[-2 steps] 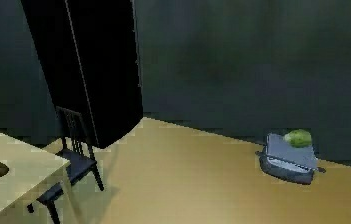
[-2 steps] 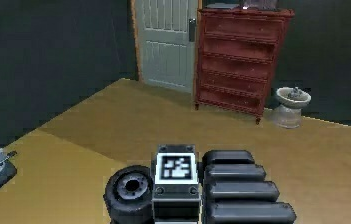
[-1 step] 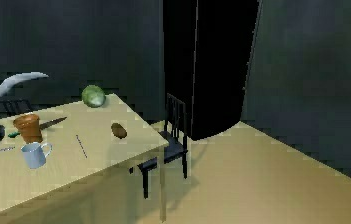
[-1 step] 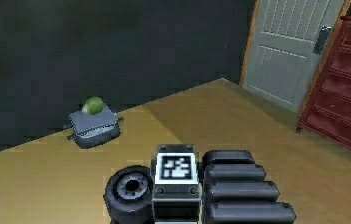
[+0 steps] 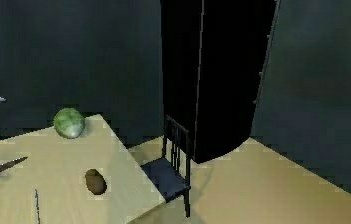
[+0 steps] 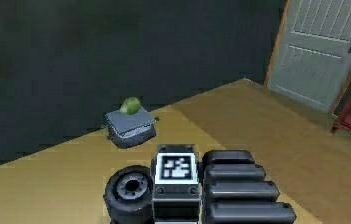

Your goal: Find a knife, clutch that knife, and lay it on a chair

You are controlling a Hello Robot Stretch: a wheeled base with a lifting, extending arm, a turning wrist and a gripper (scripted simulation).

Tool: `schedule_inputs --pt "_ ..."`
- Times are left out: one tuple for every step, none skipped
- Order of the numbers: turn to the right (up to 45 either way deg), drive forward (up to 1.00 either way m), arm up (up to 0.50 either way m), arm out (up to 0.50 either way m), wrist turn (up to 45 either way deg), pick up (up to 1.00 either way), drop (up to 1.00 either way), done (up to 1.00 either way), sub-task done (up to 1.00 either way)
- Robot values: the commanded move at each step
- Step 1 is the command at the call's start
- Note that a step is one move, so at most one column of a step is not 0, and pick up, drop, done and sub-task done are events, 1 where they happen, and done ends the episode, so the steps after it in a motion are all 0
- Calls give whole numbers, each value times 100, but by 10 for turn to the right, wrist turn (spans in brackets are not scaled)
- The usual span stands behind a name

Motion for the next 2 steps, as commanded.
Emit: schedule_inputs --pt "450 0 0 0 0 0 0 0 0" --pt "450 0 0 0 0 0 0 0 0"
